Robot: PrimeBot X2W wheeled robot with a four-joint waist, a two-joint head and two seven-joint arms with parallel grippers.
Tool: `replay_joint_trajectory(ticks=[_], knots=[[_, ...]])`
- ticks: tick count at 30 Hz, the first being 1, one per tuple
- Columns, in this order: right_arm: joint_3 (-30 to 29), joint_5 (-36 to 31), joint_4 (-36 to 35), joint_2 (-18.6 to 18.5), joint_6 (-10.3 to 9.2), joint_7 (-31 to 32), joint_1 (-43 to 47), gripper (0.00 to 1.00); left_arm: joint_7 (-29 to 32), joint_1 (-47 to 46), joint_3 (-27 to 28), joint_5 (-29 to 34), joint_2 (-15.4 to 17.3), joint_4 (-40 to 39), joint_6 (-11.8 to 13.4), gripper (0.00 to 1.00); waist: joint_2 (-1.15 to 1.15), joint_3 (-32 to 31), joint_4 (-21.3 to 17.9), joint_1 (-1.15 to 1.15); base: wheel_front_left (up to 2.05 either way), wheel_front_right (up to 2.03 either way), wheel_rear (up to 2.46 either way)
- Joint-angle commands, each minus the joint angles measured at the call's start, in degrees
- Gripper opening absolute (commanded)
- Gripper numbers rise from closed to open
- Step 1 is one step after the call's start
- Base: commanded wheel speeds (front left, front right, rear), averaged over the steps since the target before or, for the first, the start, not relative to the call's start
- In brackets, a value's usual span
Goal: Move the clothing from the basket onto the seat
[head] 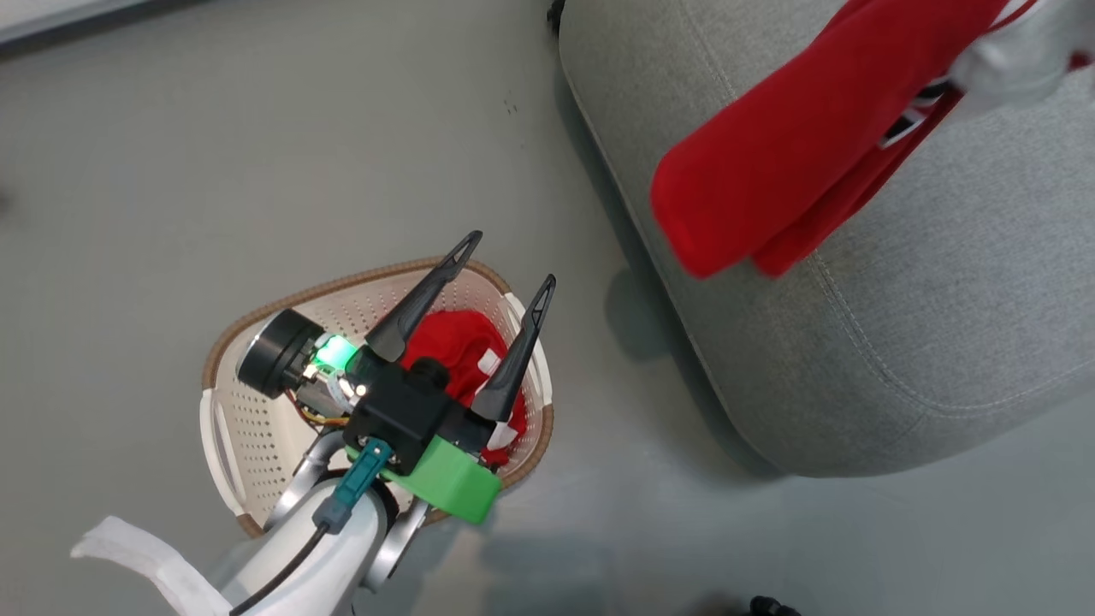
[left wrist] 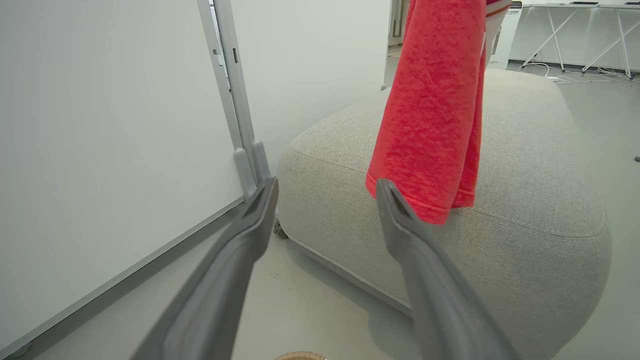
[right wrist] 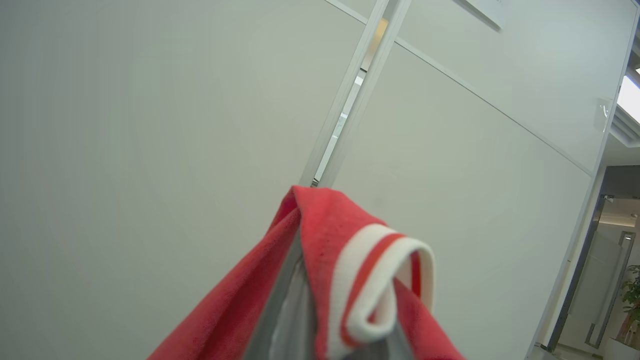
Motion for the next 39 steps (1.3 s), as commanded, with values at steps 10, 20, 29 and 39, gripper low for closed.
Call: replay_joint_trajectory(ticks=[10,20,29,39], knots=[[-8.04,-0.99,9.66,-11.6,-0.06,-0.06,-21.41,0.0,3.53,-5.9,0.18,2.36,2.75,-4.45,-1.37,1.0,0.0,17.58,2.41,0.0,0.0,0.0,0.0],[-15.85,-4.27,21.04,-5.44,-0.07,-0.07,-7.88,0.0,2.28,-7.18,-1.27,2.03,1.35,-2.65,-1.91,1.0,0.0,19.05,4.11,0.0,0.0,0.0,0.0],[-21.97,-6.2,27.98,1.95,-0.06,-0.07,8.38,1.0,-1.47,-4.75,-0.89,0.19,0.15,1.49,-0.67,1.0,0.0,14.53,5.43,0.0,0.0,0.0,0.0],[-21.27,-6.85,25.71,8.15,-0.06,-0.07,25.5,1.0,-5.45,0.71,0.62,-3.5,-4.65,8.44,1.57,1.0,0.0,3.78,9.34,0.0,0.0,0.0,0.0]])
